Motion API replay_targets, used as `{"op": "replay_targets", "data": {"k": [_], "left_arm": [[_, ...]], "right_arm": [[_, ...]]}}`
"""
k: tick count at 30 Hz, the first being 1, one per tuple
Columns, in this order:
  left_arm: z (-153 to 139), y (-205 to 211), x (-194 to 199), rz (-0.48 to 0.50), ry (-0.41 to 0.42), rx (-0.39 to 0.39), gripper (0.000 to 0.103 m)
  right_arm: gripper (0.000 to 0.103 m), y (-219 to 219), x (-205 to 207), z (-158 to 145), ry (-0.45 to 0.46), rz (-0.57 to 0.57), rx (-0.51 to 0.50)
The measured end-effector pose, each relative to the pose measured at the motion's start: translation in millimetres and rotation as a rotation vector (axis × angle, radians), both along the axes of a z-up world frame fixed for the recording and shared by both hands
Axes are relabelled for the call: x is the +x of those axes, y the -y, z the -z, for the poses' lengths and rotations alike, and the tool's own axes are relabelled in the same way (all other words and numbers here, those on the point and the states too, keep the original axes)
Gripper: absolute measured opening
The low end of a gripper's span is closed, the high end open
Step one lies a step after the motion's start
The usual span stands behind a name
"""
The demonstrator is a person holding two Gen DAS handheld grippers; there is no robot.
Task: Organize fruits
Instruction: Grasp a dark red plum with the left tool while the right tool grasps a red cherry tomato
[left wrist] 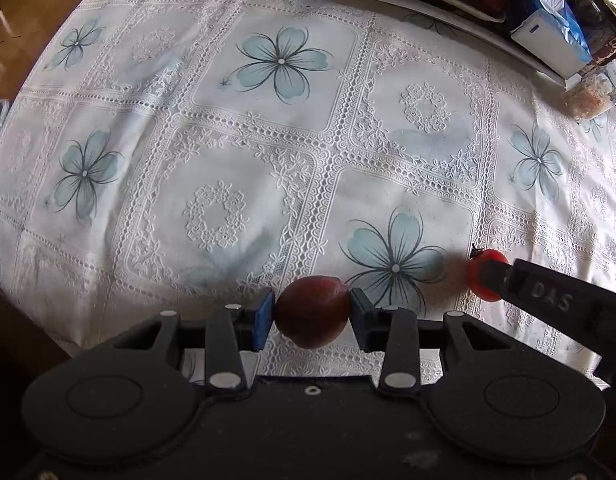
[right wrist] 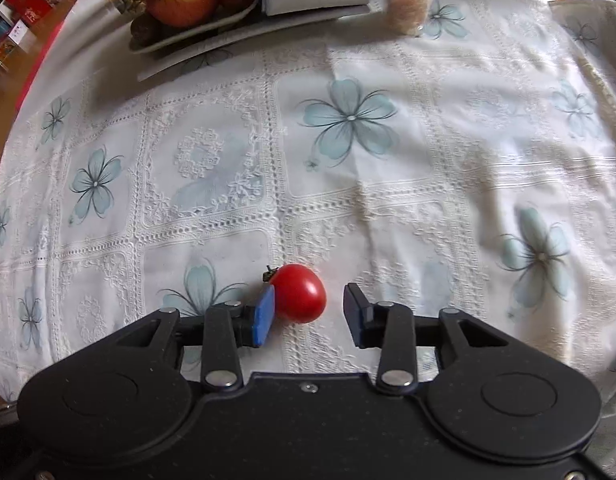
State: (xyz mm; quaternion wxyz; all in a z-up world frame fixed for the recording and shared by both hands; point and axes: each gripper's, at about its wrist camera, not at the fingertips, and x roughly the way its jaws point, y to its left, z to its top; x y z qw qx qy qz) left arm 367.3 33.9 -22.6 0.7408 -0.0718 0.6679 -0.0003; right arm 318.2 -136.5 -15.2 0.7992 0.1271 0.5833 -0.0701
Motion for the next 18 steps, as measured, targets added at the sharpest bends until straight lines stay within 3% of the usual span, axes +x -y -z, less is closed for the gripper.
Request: {"op": "replay_targets", "data": {"k": [18], "left_arm": [[-10, -10, -7, -0.014, 0.002, -0.012, 0.041]], "right_arm": [[0.042, -21, 3, 7, -0.028, -0.052, -0.057]]}}
